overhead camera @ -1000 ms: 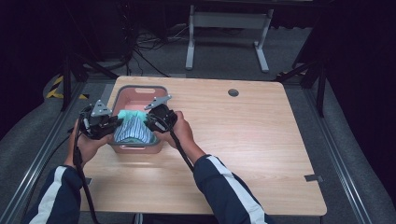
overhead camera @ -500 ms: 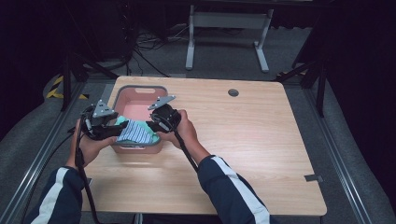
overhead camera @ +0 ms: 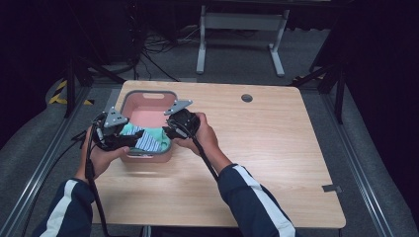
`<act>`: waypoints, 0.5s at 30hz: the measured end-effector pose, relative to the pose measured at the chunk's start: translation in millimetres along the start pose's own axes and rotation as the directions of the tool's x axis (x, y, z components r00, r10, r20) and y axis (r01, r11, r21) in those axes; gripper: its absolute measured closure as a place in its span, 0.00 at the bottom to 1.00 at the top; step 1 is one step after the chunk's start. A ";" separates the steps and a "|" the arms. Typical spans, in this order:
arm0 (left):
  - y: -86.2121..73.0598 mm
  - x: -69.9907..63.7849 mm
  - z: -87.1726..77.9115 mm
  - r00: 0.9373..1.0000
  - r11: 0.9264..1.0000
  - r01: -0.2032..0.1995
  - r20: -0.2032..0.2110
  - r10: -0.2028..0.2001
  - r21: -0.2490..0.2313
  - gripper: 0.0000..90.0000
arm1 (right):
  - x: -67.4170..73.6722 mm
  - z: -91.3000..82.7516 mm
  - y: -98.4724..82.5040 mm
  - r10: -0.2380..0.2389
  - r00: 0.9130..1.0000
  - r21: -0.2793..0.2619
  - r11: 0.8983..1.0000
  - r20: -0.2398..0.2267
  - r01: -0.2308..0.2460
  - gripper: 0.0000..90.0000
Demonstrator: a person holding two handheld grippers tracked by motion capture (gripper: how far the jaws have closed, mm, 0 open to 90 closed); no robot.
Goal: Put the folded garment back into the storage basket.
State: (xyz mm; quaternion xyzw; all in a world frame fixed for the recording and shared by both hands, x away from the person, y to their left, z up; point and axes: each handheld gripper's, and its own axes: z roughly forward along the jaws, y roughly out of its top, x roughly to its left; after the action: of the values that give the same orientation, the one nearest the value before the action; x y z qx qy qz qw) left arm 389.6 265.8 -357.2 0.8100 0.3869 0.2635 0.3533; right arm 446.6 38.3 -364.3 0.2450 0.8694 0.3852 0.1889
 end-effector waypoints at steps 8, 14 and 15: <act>5.4 -17.8 -2.2 0.999 0.999 -0.026 0.024 0.026 -0.031 0.34 | -8.4 -17.4 -8.4 -0.019 0.999 0.015 1.000 0.032 0.018 0.49; 9.4 -33.2 -1.8 0.997 0.998 -0.051 0.050 0.052 -0.030 0.31 | -13.8 -30.5 -17.8 -0.053 0.997 0.042 0.998 0.050 0.051 0.44; 9.4 -33.2 -1.8 0.997 0.998 -0.051 0.050 0.052 -0.030 0.31 | -14.1 -32.2 -19.5 -0.053 0.997 0.051 0.997 0.055 0.051 0.42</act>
State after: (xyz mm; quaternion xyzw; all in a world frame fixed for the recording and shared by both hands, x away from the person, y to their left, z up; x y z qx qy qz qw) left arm 373.8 235.2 -353.9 0.8210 0.3531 0.2572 0.3675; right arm 435.9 0.2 -356.8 0.2376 0.8791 0.3516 0.2172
